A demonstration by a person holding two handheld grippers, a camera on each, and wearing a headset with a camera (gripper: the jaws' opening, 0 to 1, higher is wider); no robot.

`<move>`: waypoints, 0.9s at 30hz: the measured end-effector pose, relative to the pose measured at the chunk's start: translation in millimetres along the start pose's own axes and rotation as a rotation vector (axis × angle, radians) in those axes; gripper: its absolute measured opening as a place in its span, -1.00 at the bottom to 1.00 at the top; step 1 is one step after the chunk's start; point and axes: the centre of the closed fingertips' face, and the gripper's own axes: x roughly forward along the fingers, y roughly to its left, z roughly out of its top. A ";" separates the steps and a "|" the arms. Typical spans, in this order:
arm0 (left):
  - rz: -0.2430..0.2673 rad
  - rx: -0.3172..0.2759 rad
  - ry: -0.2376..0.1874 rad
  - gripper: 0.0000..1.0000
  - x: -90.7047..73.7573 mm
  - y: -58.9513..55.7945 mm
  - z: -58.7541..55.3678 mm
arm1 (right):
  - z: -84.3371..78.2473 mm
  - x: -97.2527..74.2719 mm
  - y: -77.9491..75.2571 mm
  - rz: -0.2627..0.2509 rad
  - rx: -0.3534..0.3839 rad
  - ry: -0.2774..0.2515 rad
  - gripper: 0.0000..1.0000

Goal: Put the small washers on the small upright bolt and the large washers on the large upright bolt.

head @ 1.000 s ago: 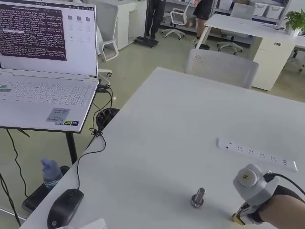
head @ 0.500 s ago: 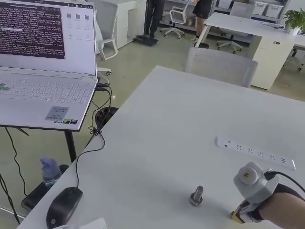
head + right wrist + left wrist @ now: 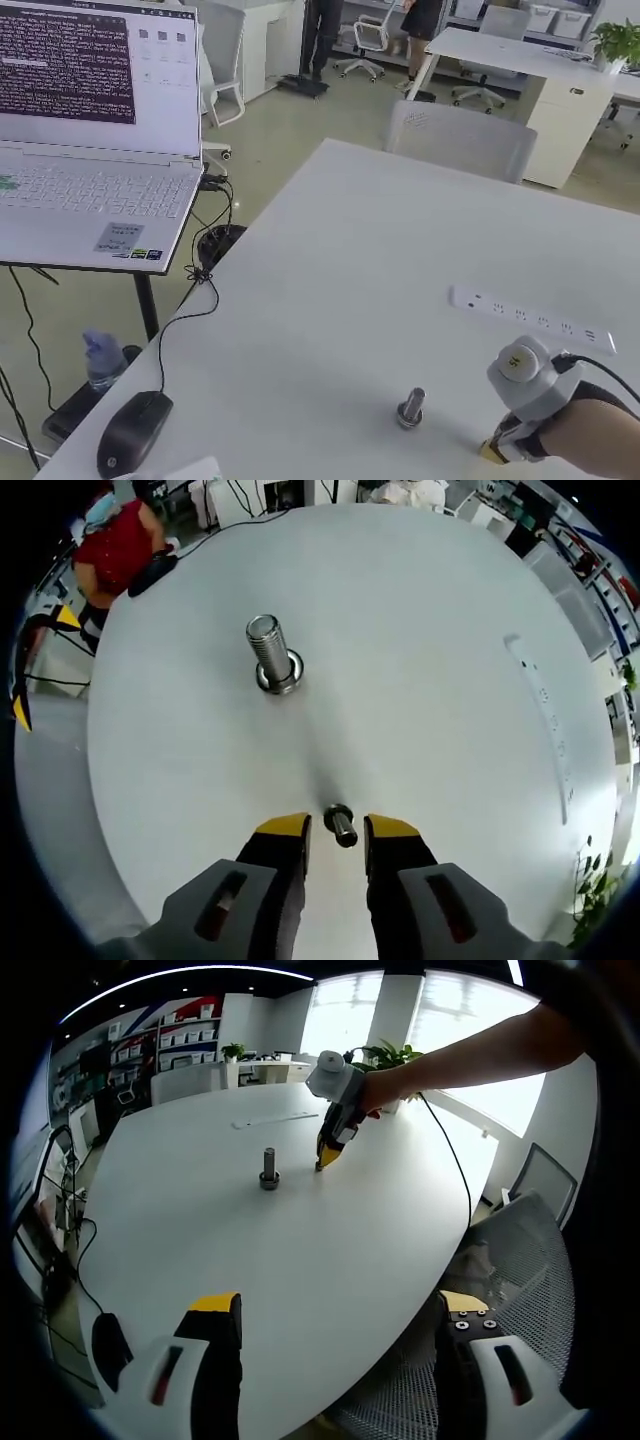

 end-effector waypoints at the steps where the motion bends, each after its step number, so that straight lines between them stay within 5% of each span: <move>1: 0.002 0.002 0.000 0.57 0.0 0.6 0.3 | 1.0 -2.5 -0.7 -0.002 0.004 -0.009 -0.54; 16: 0.015 0.014 -0.009 0.58 -3.0 1.4 6.0 | 11.3 -39.5 3.0 -0.017 0.016 -0.134 -0.39; 27: 0.024 -0.009 -0.031 0.65 -2.6 1.0 7.7 | 10.2 -81.2 16.5 -0.027 0.059 -0.311 -0.26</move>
